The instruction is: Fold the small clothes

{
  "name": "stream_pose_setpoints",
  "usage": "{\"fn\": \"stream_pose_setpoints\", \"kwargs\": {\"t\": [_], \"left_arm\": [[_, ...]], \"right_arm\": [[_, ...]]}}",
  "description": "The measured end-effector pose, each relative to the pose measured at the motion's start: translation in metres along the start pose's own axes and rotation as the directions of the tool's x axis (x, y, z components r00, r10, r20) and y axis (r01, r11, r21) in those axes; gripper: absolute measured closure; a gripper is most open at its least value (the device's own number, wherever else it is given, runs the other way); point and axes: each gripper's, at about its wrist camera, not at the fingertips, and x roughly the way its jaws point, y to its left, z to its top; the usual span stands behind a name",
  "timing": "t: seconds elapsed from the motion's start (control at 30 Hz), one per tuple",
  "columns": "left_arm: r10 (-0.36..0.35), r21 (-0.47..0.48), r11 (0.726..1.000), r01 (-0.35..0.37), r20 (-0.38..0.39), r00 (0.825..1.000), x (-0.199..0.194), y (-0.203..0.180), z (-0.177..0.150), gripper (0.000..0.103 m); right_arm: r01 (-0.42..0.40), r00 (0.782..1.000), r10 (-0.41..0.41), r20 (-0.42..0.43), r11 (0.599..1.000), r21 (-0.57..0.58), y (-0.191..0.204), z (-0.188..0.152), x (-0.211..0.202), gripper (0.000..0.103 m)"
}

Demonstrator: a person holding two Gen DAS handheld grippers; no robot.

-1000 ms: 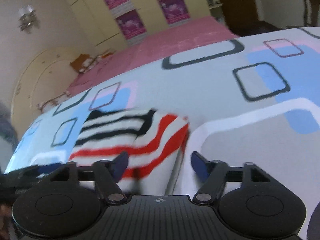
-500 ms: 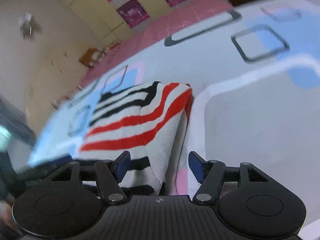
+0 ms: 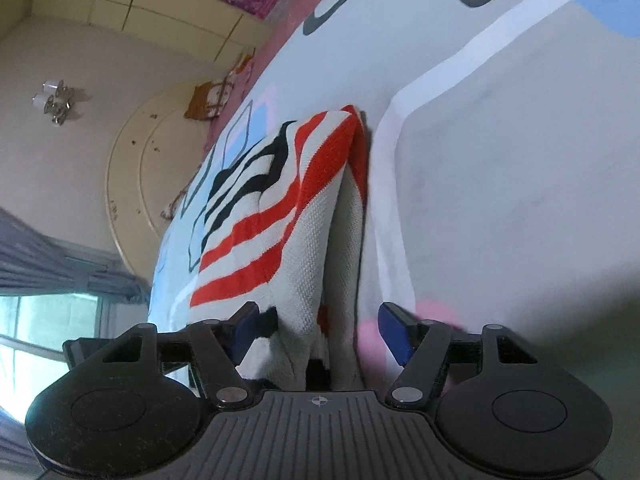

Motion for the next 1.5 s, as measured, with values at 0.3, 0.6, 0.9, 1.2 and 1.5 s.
{"fn": "stream_pose_setpoints", "kwargs": {"t": [0.3, 0.6, 0.9, 1.2, 1.5], "left_arm": [[0.043, 0.029, 0.999, -0.043, 0.010, 0.999, 0.006, -0.010, 0.004, 0.020], [0.056, 0.015, 0.998, -0.056, 0.012, 0.998, 0.006, -0.010, 0.003, 0.018], [0.145, 0.192, 0.970, -0.151, 0.044, 0.988, 0.007, -0.042, 0.001, 0.043], [0.089, 0.294, 0.949, -0.111, 0.088, 0.992, -0.023, -0.048, -0.003, 0.050], [0.067, 0.307, 0.946, -0.103, 0.126, 0.990, -0.094, -0.004, 0.004, 0.050]], "right_arm": [[0.012, 0.998, -0.025, -0.065, 0.981, -0.191, 0.034, 0.006, 0.029, 0.038], [0.033, 0.999, -0.040, -0.028, 0.974, -0.223, 0.037, -0.003, 0.044, 0.058], [0.243, 0.970, -0.216, 0.114, 0.889, -0.389, 0.087, -0.035, 0.059, 0.067], [0.341, 0.938, -0.267, 0.220, 0.818, -0.463, 0.138, -0.065, 0.060, 0.069], [0.380, 0.922, -0.273, 0.273, 0.771, -0.511, 0.212, -0.106, 0.102, 0.069]]}}
